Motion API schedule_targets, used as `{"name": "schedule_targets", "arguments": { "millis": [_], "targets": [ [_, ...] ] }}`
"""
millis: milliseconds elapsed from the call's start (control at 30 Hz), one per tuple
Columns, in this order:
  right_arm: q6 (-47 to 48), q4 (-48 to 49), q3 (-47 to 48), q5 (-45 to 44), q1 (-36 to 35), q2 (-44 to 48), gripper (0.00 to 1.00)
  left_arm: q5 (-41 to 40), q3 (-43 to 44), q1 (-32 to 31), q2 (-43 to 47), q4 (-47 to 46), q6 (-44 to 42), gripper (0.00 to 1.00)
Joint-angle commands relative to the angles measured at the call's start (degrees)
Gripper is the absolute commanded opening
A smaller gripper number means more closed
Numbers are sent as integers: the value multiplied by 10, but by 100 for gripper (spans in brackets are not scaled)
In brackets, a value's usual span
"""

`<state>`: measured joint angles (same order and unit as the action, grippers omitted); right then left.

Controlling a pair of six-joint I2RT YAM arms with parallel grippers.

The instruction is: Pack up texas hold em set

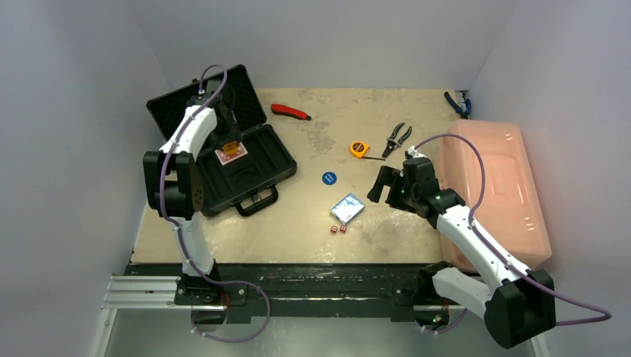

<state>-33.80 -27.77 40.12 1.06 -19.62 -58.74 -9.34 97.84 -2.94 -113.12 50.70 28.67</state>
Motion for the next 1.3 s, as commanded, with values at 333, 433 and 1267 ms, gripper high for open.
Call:
{"name": "schedule_targets", "arguments": {
  "millis": [333,433,1267],
  "targets": [
    [8,16,-2,4,-2,1,99,0,11,10,-13,-11,-5,21],
    [8,16,-2,4,-2,1,99,-8,5,11,-10,-16,-3,31],
    [8,17,-3,0,-2,0,99,-17,-110,-42,160,-111,-49,86]
  ]
}}
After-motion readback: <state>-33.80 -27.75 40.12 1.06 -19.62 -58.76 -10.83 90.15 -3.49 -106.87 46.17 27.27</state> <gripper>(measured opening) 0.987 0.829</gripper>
